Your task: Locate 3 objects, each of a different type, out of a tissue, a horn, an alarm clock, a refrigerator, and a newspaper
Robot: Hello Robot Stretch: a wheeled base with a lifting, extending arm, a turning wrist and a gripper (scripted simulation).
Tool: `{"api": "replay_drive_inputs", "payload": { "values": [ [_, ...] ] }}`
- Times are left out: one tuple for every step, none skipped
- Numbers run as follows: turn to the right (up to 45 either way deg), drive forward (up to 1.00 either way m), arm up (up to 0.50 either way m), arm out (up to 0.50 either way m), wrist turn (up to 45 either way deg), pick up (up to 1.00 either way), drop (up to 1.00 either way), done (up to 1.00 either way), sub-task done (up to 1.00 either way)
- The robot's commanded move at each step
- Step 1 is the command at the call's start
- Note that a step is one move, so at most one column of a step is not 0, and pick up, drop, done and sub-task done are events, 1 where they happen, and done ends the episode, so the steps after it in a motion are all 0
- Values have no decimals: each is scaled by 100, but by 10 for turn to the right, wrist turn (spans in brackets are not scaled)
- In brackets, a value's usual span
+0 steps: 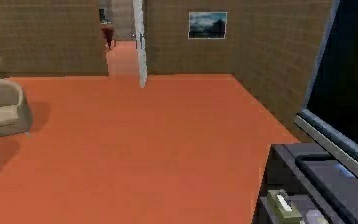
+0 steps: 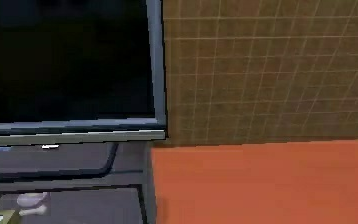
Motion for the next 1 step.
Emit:
{"api": "replay_drive_inputs", "payload": {
  "values": [
    [330,0,0,0,0,0,0,0,0]
  ]
}}
